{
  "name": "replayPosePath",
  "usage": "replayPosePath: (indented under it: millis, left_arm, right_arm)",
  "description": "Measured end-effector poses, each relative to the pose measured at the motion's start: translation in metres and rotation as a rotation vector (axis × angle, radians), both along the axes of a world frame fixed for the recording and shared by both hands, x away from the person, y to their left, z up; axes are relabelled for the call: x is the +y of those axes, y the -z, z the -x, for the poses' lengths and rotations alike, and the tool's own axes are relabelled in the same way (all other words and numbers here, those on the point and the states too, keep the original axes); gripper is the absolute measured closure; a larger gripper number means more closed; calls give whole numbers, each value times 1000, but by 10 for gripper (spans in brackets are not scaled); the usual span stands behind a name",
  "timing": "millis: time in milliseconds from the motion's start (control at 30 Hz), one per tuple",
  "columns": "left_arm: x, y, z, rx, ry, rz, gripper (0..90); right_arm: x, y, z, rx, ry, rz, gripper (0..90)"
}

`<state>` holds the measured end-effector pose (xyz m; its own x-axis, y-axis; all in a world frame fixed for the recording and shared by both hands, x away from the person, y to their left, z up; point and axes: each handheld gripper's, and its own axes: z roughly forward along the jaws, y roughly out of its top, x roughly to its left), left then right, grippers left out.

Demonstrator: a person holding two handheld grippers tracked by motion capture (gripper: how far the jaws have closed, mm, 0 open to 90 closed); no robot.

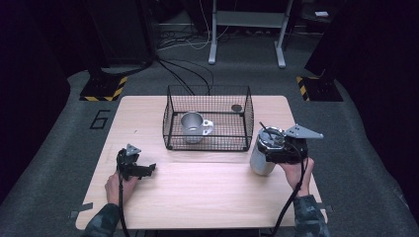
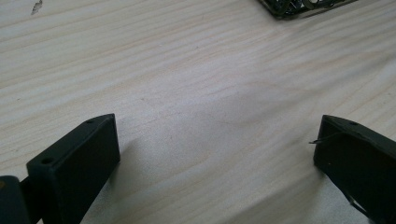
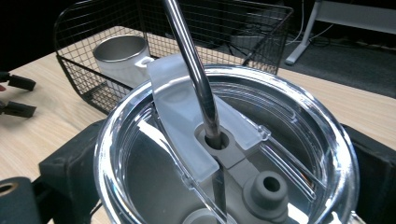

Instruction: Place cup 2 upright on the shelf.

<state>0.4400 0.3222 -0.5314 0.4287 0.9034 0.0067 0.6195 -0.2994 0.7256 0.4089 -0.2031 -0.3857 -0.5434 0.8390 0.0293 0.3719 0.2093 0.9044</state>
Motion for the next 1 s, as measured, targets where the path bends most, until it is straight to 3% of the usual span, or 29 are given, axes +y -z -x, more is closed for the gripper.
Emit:
replayPosePath:
  millis: [1000]
  left_arm:
    - [0, 0, 0, 0, -1, 1, 3]
  right_arm:
    - [40, -25, -9, -10, -126, -24, 37]
